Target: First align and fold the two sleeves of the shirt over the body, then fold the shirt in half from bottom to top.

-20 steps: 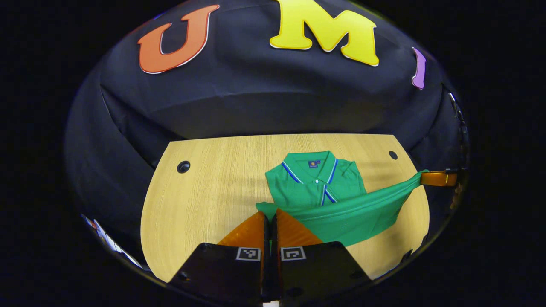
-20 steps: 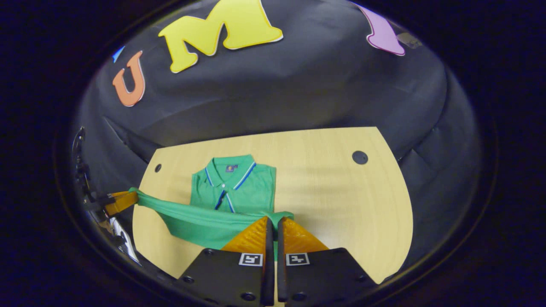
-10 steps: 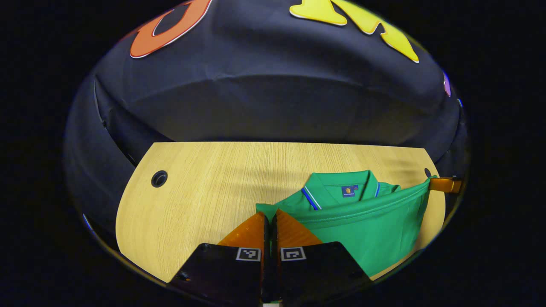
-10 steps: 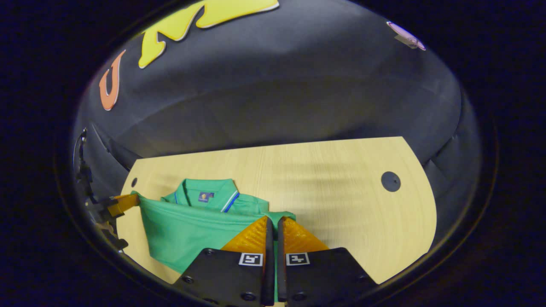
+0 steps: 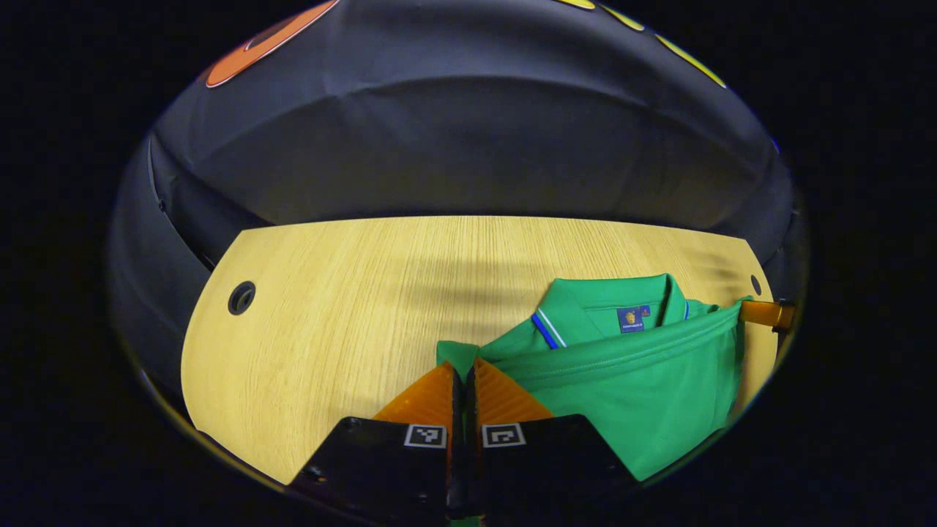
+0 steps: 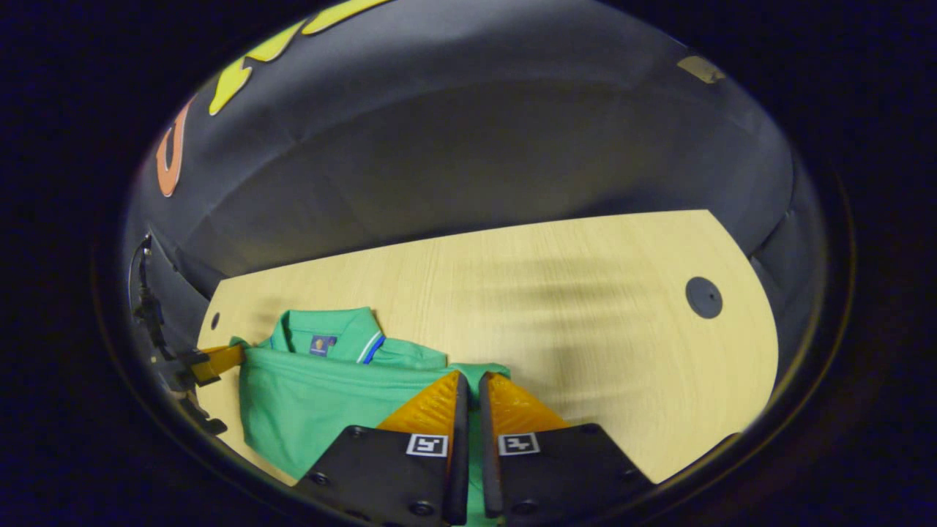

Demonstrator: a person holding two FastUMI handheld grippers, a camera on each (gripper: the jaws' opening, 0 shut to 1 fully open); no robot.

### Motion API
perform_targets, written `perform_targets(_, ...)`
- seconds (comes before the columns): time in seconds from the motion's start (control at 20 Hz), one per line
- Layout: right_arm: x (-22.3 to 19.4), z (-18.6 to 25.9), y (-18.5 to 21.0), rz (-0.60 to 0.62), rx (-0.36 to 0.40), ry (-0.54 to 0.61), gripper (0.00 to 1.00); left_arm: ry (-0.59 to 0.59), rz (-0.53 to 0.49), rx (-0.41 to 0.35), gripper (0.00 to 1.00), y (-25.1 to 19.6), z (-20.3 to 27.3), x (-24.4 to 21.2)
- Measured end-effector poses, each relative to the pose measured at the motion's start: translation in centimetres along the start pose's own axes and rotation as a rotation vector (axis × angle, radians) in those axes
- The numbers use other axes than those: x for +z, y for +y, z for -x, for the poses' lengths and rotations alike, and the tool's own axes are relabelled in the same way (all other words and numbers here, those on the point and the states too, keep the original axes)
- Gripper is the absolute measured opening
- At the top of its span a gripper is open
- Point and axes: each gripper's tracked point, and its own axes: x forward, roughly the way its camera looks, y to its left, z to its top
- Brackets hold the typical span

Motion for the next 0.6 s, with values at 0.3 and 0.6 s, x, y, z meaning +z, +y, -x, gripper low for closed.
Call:
perform_targets(0.3,2.5,4.3,0.2,-0.007,0.014,-0.104,0.64,-0.086,0.037,0.017,0.78,1.1,3.0,2.3)
perform_targets(0.6,3.4,14.1,1.3,0.05,-0.078,-0.241,0.92,-0.214,0.082,-0.03,1.0,2.0,13.0,5.6)
